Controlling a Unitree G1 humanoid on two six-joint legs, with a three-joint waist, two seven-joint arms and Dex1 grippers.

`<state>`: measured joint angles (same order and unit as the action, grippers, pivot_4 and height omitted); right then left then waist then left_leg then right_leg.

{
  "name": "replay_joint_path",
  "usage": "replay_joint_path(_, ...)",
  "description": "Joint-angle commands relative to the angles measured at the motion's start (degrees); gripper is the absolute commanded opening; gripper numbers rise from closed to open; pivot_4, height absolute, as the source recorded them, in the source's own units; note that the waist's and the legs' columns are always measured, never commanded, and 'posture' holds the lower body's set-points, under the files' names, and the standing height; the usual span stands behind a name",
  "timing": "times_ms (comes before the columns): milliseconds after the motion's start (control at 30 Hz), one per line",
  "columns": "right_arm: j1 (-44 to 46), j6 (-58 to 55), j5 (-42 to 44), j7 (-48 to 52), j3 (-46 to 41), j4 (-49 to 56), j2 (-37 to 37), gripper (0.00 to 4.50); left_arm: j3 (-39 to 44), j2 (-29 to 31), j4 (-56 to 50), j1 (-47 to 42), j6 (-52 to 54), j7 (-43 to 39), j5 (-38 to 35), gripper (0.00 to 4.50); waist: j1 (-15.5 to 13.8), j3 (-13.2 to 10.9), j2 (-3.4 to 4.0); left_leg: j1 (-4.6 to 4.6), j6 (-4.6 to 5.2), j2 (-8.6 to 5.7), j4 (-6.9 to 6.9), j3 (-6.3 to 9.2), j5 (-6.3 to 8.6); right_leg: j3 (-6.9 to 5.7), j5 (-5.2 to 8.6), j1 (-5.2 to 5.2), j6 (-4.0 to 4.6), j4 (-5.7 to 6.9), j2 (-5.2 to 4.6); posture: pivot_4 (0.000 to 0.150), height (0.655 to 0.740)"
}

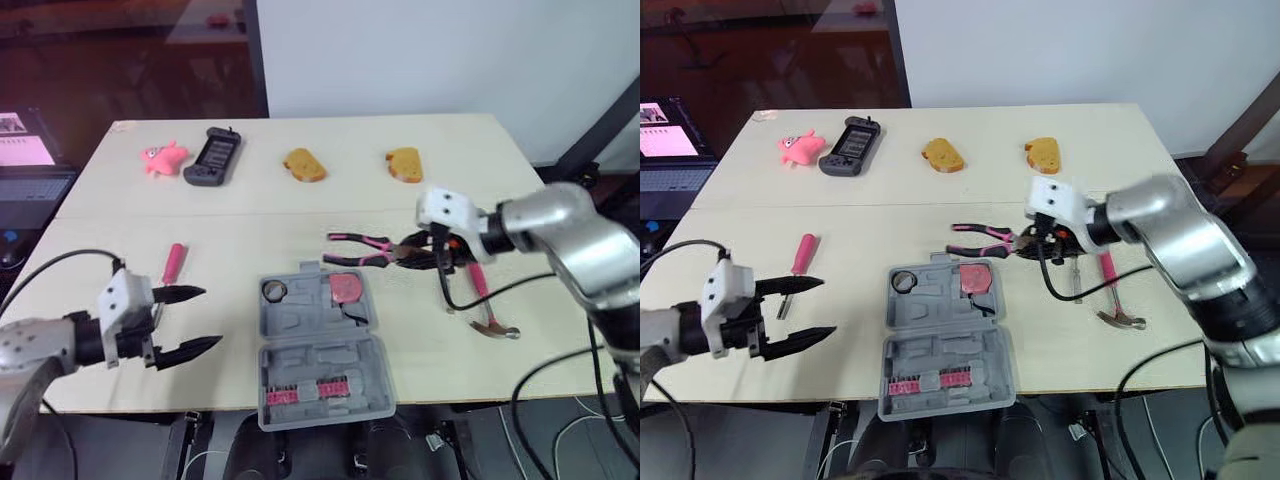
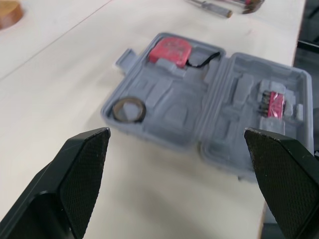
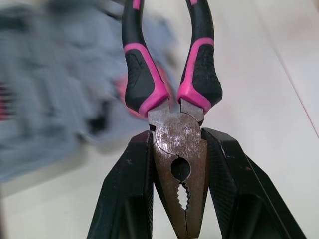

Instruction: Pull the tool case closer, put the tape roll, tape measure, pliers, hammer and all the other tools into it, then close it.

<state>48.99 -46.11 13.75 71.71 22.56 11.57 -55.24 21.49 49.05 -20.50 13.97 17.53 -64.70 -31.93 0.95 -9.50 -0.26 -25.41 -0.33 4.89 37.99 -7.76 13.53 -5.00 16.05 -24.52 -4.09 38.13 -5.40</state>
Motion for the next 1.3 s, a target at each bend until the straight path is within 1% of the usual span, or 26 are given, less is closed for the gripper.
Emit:
replay_joint_path(33, 5.9, 0.8, -5.7, 5.0, 7.7, -2.8, 1.4, 0.97, 4.1, -1.3, -2.8, 3.9, -2.3, 0.5, -0.1, 4.5, -0.3, 0.0, -0.03, -0.01, 0.01, -0.03, 0.02, 0.01, 0.0, -0.04, 0.0, 0.0, 0.0, 0.0, -0.06, 0.15, 0.7188)
replay_joint_path(133, 10.1, -3.1, -6.3, 5.6, 10.8, -3.9, 6.0, 0.97, 5.3, -2.8, -4.0, 7.9, -4.1, 0.4, 0.9, 4.5, -0.1, 0.0, -0.04, -0.02, 0.05, -0.07, 0.1, -0.05, 0.03, -0.06, 0.0, -0.03, 0.02, -0.02, -0.18, 0.15, 0.7188)
replay_joint_path(233, 12.1, -4.9, -7.9, 6.1, 14.0, -3.6, 9.0, 0.97, 6.2, -4.3, -5.4, 10.9, -5.4, 0.9, 0.9, 4.5, 0.2, 0.0, -0.04, -0.04, 0.05, -0.05, 0.1, -0.08, 0.03, -0.04, -0.04, -0.02, 0.03, 0.03, -0.17, 0.15, 0.7188)
replay_joint_path(400, 12.9, -5.4, -12.2, 4.9, 19.8, -3.5, 12.5, 0.97, 6.7, -5.9, -7.0, 13.6, -5.9, 2.5, 1.2, 4.5, -0.1, 0.0, -0.04, -0.04, 0.04, -0.05, 0.08, -0.06, 0.03, -0.1, -0.04, -0.01, 0.04, 0.03, -0.17, 0.15, 0.7188)
replay_joint_path(533, 12.6, -6.9, -14.3, 2.4, 21.8, -4.4, 16.1, 0.97, 6.5, -6.4, -7.8, 14.5, -6.2, 3.3, 1.6, 4.5, 0.1, 0.0, -0.05, -0.04, 0.03, -0.04, 0.1, -0.05, 0.03, -0.11, -0.04, -0.02, 0.04, 0.04, -0.17, 0.15, 0.7188)
replay_joint_path(700, 10.6, -7.9, -15.8, -0.4, 23.4, -5.5, 19.9, 0.97, 6.6, -6.2, -8.1, 14.9, -6.0, 4.0, 1.4, 4.5, 0.1, 0.0, -0.06, -0.04, 0.03, -0.04, 0.09, -0.06, 0.03, -0.11, -0.04, -0.02, 0.03, 0.06, -0.15, 0.15, 0.7188)
replay_joint_path(1000, 8.4, -8.6, -15.9, -2.3, 24.6, -6.2, 23.2, 0.97, 7.2, -5.7, -8.0, 14.9, -5.8, 4.4, 1.5, 4.5, 0.2, 0.0, -0.06, -0.04, 0.03, -0.04, 0.08, -0.06, 0.03, -0.12, -0.04, -0.01, 0.03, 0.05, -0.14, 0.15, 0.7188)
replay_joint_path(1300, 7.8, -7.5, -17.0, -5.3, 24.8, -10.9, 28.4, 0.97, 7.1, -4.9, -8.3, 14.4, -5.2, 4.7, 1.2, 4.5, 0.2, 0.0, -0.08, -0.03, 0.02, -0.04, 0.08, -0.07, 0.03, -0.12, -0.04, -0.01, 0.03, 0.06, -0.13, 0.15, 0.7188)
